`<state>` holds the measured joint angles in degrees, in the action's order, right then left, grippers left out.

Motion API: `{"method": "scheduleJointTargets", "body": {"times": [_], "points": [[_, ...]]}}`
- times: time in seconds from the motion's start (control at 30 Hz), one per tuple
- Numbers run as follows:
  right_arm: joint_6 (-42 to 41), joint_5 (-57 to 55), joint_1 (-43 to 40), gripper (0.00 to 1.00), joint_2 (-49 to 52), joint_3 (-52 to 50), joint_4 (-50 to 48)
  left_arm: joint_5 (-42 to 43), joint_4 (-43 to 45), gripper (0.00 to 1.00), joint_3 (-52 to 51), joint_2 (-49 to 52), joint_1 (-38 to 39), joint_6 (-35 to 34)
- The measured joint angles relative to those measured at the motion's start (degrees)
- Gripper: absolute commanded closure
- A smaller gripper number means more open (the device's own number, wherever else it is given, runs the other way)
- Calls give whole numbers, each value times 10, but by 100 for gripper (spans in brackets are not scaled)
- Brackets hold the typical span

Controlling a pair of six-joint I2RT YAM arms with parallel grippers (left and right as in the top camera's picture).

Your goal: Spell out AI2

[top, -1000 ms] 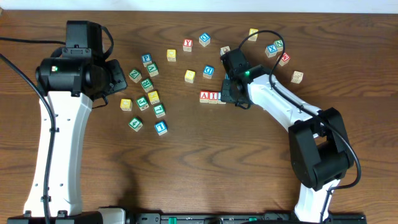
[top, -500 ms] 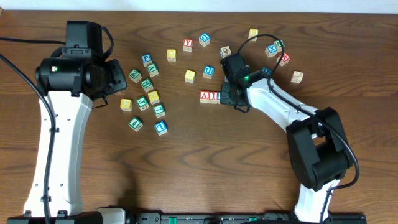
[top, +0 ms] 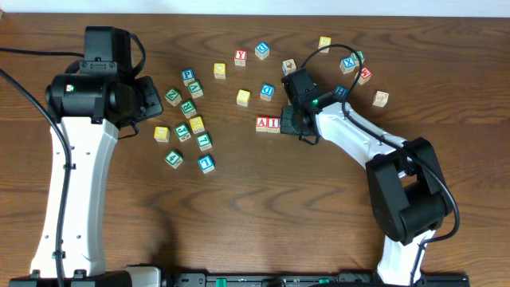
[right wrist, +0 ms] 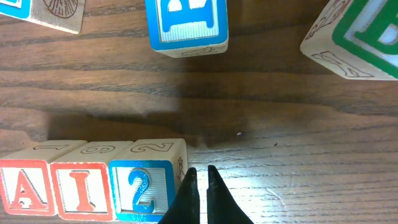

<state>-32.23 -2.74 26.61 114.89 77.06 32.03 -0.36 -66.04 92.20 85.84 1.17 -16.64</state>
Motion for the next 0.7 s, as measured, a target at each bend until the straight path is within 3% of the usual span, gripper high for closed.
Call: {"method": "scheduleJointTargets", "body": {"times": [0.7], "points": [[33,4,-14,99,-31,-3,26,0,0,58,0,0,0,0]]}}
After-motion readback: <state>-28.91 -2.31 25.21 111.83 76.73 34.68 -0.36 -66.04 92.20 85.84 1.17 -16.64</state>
